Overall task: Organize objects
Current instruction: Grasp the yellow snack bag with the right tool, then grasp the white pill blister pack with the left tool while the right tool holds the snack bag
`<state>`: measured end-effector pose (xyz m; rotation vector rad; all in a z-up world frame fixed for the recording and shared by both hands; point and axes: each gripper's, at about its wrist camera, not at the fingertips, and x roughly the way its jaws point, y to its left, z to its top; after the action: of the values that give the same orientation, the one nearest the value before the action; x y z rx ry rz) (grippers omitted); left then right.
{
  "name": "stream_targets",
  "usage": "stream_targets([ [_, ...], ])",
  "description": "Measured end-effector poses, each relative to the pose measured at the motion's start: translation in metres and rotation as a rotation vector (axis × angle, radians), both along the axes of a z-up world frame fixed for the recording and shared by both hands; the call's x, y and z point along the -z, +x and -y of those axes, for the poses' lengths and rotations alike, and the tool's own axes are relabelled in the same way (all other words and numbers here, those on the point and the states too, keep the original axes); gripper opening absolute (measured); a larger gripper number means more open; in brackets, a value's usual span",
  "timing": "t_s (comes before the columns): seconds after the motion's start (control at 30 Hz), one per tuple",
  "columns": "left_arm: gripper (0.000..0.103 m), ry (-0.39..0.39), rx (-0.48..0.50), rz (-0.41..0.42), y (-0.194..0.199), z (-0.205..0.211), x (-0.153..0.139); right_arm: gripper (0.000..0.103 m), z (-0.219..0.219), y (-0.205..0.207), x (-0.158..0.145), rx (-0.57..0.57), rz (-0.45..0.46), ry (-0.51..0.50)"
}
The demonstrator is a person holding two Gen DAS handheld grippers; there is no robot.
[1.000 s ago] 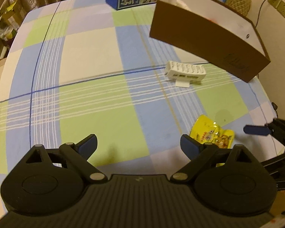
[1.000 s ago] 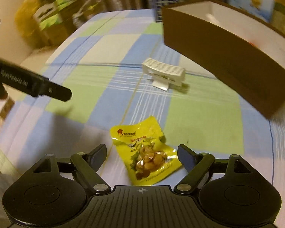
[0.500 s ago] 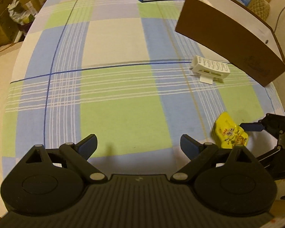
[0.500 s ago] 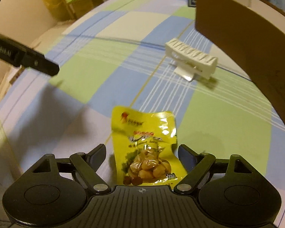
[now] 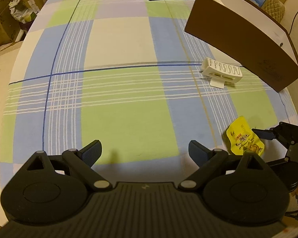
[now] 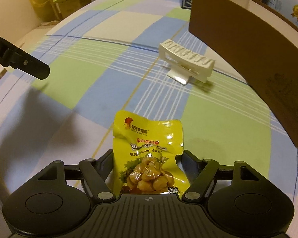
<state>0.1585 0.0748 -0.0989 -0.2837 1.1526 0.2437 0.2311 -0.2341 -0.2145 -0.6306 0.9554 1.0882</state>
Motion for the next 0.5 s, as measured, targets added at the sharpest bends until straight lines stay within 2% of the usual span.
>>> stream_targets([
  [0.33, 0.092, 0.005, 0.058, 0.021, 0.019, 0.018, 0.002, 0.068, 0.021, 0.011, -0.005, 0.101, 0.006, -0.013],
  [0.5, 0.092, 0.027, 0.116, 0.044, 0.033, 0.032, 0.004, 0.069, 0.039, 0.024, -0.007, 0.160, 0.010, -0.014],
])
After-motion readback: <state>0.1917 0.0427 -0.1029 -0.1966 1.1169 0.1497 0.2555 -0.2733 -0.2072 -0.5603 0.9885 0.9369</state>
